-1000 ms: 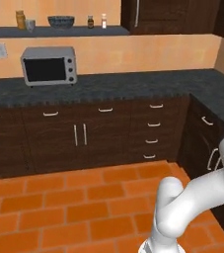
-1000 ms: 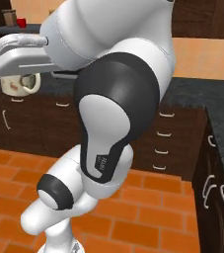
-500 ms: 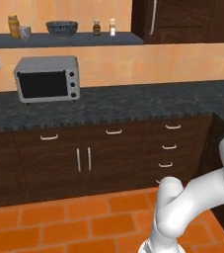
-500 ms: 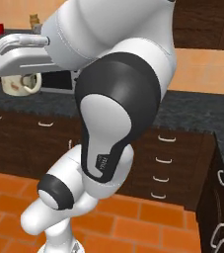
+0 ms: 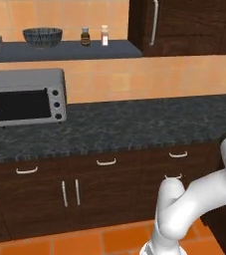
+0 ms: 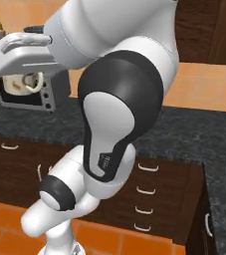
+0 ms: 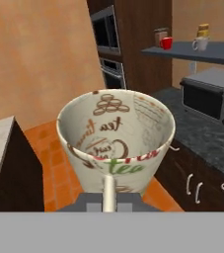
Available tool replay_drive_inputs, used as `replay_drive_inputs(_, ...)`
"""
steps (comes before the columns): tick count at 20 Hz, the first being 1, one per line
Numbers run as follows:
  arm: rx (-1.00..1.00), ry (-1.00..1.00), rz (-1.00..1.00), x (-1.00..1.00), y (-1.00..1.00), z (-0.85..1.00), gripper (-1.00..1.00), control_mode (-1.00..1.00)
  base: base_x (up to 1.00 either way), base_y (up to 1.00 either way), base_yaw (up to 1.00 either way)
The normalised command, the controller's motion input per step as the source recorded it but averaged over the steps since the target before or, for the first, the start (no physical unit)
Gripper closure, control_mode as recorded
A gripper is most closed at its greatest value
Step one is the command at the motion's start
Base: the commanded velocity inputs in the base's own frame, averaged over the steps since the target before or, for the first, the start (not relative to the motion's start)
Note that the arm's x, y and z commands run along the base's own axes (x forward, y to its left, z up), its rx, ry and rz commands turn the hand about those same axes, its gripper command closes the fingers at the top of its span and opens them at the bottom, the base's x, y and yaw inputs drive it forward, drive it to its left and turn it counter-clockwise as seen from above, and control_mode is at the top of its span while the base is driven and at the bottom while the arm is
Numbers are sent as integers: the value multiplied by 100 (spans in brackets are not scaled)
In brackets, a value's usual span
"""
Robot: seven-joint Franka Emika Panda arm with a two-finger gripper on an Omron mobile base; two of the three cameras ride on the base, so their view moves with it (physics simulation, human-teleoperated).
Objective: Gather all objects into one cabinet and sort the glasses and bowls to opposite sides.
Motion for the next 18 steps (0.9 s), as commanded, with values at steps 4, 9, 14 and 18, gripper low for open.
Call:
replay_drive_inputs(4, 0, 0, 0, 0, 0, 0, 100, 100, -57, 90, 0)
replay_drive_inputs(9, 0, 0, 0, 0, 0, 0, 100, 100, -77, 100, 0)
replay_drive_inputs(14, 0, 0, 0, 0, 0, 0, 100, 100, 38, 100, 0)
replay_drive_inputs(18, 0, 0, 0, 0, 0, 0, 100, 100, 100, 98, 0)
